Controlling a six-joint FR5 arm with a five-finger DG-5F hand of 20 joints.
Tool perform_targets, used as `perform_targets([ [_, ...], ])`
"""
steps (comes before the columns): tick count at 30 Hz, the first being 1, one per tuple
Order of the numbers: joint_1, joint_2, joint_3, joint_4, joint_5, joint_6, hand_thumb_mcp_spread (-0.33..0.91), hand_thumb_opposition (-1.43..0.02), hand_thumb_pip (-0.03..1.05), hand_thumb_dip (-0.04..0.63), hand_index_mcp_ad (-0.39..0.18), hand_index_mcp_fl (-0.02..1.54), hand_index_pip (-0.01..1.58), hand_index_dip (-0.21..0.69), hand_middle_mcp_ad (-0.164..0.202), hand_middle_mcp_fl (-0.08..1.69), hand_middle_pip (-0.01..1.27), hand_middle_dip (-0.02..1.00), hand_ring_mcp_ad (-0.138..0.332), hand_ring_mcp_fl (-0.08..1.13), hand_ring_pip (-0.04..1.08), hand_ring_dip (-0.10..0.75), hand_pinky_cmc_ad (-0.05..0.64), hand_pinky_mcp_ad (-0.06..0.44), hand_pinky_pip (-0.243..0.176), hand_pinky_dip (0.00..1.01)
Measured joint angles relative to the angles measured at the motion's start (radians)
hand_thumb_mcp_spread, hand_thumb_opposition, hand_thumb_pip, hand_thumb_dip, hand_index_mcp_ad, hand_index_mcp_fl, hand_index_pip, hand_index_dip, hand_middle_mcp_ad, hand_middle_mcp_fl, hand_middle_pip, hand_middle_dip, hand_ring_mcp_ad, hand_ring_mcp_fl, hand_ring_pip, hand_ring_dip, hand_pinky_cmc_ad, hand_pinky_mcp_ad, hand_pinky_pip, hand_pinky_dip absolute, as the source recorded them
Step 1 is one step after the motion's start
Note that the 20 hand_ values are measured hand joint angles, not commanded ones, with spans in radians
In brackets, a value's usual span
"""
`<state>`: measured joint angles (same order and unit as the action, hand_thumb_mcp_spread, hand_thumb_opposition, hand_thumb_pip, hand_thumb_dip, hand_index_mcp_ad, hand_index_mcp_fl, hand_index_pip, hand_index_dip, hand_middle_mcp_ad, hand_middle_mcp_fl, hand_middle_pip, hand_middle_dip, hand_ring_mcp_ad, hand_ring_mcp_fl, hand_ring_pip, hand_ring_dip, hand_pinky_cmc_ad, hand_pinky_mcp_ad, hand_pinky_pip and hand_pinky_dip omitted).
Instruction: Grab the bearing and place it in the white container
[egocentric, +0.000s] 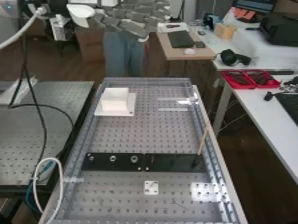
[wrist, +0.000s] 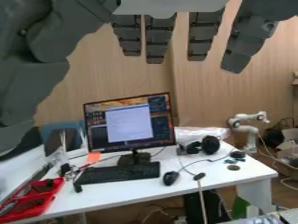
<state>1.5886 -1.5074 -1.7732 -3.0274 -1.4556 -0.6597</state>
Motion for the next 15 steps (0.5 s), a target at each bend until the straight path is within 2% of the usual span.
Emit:
perform_targets([
  [4, 0.007, 0.004, -0.023, 0.019, 0.024, 0.003, 0.23, -0.66, 0.31, 0.009, -0.040, 0.02, 0.08, 0.021, 0.005, 0.00, 0.14, 0.13, 0.164, 0.00, 0.09, 0.044, 0.379, 0.297, -0.080, 0.20],
  [10, 0.018, 0.011, -0.051, 0.046, 0.062, -0.021, 0.25, -0.68, 0.31, 0.002, -0.040, 0.02, 0.08, 0.021, 0.005, 0.00, 0.14, 0.13, 0.169, 0.00, 0.09, 0.044, 0.380, 0.295, -0.091, 0.20],
  [15, 0.025, 0.008, -0.105, 0.100, 0.104, 0.007, 0.25, -0.68, 0.32, 0.010, -0.040, 0.02, 0.08, 0.021, 0.005, 0.00, 0.14, 0.13, 0.169, 0.00, 0.09, 0.044, 0.394, 0.295, -0.091, 0.20],
])
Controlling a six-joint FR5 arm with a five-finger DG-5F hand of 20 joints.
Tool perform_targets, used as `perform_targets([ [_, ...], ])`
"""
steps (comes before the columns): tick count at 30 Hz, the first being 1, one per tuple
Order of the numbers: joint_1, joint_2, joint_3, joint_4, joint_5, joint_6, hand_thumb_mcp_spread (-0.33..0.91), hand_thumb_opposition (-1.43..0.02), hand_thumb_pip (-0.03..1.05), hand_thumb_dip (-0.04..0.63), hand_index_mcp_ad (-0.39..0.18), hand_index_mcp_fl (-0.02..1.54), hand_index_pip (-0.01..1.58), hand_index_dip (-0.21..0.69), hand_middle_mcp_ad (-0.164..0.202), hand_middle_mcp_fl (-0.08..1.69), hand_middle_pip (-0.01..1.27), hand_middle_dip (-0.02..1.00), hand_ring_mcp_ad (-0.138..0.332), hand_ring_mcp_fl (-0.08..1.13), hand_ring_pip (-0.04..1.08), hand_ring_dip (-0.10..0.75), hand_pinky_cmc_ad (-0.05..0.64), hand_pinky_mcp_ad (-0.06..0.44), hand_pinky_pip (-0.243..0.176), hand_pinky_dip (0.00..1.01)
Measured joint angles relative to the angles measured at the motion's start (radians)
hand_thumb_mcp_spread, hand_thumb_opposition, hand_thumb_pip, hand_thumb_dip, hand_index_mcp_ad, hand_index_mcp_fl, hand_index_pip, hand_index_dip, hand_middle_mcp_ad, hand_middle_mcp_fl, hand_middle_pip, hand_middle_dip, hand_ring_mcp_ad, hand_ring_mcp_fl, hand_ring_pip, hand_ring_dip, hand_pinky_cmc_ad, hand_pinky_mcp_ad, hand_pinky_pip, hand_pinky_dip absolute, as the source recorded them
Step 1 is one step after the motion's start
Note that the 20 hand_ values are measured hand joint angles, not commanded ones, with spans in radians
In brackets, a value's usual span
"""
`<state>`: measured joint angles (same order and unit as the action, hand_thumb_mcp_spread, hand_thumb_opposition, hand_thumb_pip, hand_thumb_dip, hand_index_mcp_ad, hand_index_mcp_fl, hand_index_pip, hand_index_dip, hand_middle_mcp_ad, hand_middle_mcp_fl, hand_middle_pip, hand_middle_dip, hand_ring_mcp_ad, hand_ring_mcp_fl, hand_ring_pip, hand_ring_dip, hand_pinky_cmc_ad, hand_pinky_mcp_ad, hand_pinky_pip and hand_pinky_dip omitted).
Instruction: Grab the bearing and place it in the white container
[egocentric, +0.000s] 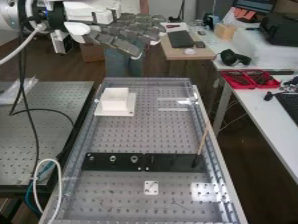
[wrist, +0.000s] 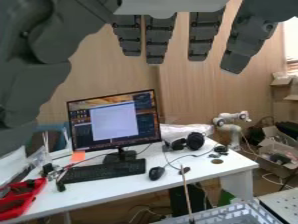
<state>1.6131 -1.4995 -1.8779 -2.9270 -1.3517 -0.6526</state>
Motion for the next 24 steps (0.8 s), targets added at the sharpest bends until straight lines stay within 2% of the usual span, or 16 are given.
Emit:
perform_targets([
  [5, 0.003, -0.014, -0.057, 0.065, 0.037, 0.023, 0.25, -0.68, 0.32, 0.007, -0.040, 0.02, 0.08, 0.021, 0.005, 0.00, 0.14, 0.13, 0.175, 0.00, 0.09, 0.044, 0.394, 0.307, -0.091, 0.20],
  [12, -0.015, -0.037, -0.087, 0.088, 0.041, 0.047, 0.27, -0.69, 0.34, 0.016, -0.040, 0.02, 0.08, 0.017, 0.005, 0.00, 0.14, 0.13, 0.173, 0.00, 0.09, 0.044, 0.394, 0.307, -0.091, 0.20],
  [16, -0.034, -0.044, -0.118, 0.133, 0.031, 0.044, 0.27, -0.69, 0.37, 0.031, -0.040, 0.02, 0.08, 0.019, 0.005, 0.00, 0.14, 0.13, 0.176, 0.00, 0.09, 0.044, 0.394, 0.307, -0.091, 0.20],
  [19, -0.063, -0.053, -0.140, 0.168, 0.002, 0.038, 0.28, -0.69, 0.39, 0.030, -0.040, 0.02, 0.09, 0.014, 0.005, -0.01, 0.14, 0.13, 0.176, 0.00, 0.09, 0.044, 0.394, 0.307, -0.091, 0.20],
  [24, -0.142, -0.087, -0.177, 0.240, -0.090, 0.024, 0.28, -0.71, 0.43, 0.063, -0.054, 0.05, 0.10, 0.012, 0.002, 0.00, 0.14, 0.13, 0.176, 0.00, 0.09, 0.044, 0.394, 0.309, -0.091, 0.20],
])
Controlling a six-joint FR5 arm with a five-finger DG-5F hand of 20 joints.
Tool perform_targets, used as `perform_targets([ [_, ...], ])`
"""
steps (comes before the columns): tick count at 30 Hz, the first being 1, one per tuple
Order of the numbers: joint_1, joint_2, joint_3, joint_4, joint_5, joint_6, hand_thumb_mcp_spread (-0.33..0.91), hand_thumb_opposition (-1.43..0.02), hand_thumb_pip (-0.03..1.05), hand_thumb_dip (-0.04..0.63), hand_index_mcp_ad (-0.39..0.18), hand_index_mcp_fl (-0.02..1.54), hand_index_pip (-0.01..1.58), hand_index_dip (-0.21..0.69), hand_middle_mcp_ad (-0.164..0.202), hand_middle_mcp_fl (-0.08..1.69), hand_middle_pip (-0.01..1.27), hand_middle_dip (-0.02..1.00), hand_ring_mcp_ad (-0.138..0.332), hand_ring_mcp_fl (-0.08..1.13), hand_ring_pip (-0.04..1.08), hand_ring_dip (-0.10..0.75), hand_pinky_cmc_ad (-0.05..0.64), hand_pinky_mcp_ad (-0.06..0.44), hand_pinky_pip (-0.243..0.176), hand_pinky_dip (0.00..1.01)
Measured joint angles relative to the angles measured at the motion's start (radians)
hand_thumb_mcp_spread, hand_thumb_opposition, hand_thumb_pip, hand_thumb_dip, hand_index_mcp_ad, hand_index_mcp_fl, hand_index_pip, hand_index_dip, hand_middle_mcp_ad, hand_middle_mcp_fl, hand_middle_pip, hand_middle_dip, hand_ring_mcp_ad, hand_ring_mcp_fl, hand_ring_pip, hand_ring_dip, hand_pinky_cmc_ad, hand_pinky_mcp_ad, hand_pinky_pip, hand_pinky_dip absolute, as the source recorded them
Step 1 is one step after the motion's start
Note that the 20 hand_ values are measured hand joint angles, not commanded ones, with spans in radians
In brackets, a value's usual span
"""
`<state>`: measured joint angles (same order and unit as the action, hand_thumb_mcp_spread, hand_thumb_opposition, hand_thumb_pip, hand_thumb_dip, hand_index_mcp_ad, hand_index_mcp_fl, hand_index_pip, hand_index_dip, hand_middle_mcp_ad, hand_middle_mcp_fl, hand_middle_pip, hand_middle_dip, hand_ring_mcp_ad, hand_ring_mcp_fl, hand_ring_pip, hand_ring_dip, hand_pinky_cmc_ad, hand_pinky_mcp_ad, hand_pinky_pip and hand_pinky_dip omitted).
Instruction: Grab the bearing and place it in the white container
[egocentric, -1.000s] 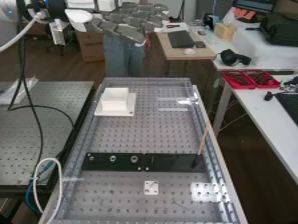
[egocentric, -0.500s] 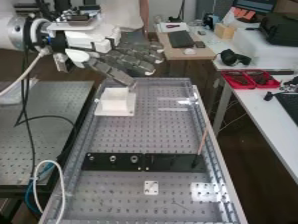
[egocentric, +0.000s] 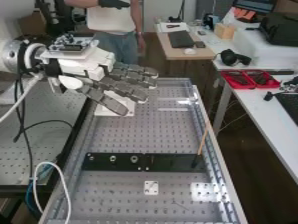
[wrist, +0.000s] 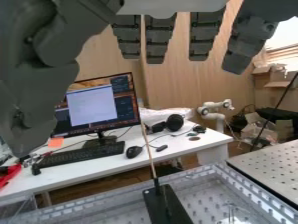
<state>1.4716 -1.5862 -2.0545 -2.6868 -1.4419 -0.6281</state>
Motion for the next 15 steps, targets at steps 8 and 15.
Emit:
perform_targets([
  [8, -0.104, -0.091, -0.043, 0.123, -0.126, 0.005, 0.33, -0.72, 0.46, 0.112, -0.068, 0.09, 0.15, 0.049, 0.005, 0.00, 0.14, 0.13, 0.176, 0.00, 0.09, 0.044, 0.394, 0.311, -0.091, 0.20],
  [15, -0.170, -0.159, -0.051, 0.190, -0.228, -0.012, 0.35, -0.74, 0.48, 0.140, -0.101, 0.11, 0.40, 0.073, 0.003, 0.00, 0.14, 0.13, 0.176, 0.00, 0.09, 0.044, 0.394, 0.311, -0.091, 0.20],
])
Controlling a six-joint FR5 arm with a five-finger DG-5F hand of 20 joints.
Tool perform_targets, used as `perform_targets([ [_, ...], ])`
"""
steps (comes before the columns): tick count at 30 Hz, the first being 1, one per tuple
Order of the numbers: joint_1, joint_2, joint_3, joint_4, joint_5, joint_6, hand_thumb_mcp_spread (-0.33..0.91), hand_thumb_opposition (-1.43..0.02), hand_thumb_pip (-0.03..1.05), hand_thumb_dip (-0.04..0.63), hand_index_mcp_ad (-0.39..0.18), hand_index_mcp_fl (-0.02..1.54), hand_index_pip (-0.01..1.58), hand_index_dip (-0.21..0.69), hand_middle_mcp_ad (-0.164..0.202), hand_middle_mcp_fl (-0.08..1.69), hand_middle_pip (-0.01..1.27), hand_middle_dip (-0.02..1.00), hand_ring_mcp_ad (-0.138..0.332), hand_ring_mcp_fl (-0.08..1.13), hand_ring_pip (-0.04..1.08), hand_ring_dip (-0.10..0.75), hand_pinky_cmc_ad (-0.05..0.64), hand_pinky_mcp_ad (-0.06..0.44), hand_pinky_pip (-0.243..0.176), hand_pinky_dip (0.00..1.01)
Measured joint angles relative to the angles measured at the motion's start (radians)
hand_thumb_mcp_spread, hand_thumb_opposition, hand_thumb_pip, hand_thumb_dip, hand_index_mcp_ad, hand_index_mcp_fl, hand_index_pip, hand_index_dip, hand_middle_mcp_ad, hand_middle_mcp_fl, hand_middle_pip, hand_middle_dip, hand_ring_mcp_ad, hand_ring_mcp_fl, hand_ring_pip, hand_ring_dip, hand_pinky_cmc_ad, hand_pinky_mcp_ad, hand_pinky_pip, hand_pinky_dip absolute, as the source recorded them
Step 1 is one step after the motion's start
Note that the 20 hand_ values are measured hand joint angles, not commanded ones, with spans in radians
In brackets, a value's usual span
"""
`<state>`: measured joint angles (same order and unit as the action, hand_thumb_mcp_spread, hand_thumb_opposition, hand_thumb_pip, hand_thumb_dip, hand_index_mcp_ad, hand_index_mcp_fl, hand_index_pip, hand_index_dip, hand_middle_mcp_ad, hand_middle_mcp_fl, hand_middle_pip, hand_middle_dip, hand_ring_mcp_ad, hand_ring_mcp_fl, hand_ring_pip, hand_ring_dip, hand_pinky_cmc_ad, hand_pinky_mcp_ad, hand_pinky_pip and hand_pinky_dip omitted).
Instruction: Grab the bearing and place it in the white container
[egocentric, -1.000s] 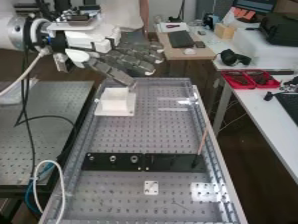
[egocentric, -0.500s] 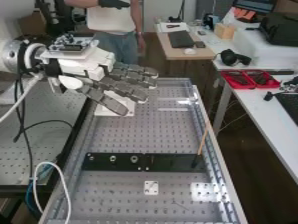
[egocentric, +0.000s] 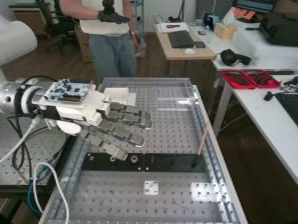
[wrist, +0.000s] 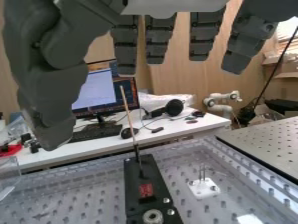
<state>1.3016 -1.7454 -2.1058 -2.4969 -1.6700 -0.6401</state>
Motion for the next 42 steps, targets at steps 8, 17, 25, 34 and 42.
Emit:
perform_targets([
  [8, -0.010, -0.064, -0.015, 0.077, 0.018, 0.030, 0.37, -0.76, 0.50, 0.159, -0.105, 0.12, 0.74, 0.077, 0.003, 0.00, 0.14, 0.13, 0.176, 0.00, 0.09, 0.044, 0.394, 0.311, -0.091, 0.19],
  [17, 0.015, -0.121, -0.028, 0.161, 0.110, 0.107, 0.38, -0.79, 0.54, 0.178, -0.105, 0.11, 1.10, 0.143, 0.003, 0.00, 0.14, 0.13, 0.176, 0.00, 0.09, 0.044, 0.394, 0.311, -0.089, 0.19],
  [25, 0.028, -0.165, 0.002, 0.143, 0.124, 0.114, 0.40, -0.83, 0.56, 0.253, -0.108, 0.04, 1.24, 0.218, 0.003, 0.00, 0.14, 0.13, 0.176, 0.00, 0.09, 0.044, 0.394, 0.311, -0.089, 0.18],
  [34, 0.038, -0.193, 0.023, 0.120, 0.116, 0.082, 0.42, -0.91, 0.63, 0.349, -0.110, 0.02, 1.25, 0.269, 0.003, 0.00, 0.14, 0.13, 0.175, 0.00, 0.09, 0.044, 0.394, 0.307, -0.089, 0.18],
  [42, 0.048, -0.204, 0.039, 0.119, 0.119, 0.062, 0.43, -0.93, 0.63, 0.349, -0.113, 0.00, 1.30, 0.290, 0.005, -0.01, 0.14, 0.13, 0.178, 0.00, 0.09, 0.044, 0.394, 0.305, -0.093, 0.18],
])
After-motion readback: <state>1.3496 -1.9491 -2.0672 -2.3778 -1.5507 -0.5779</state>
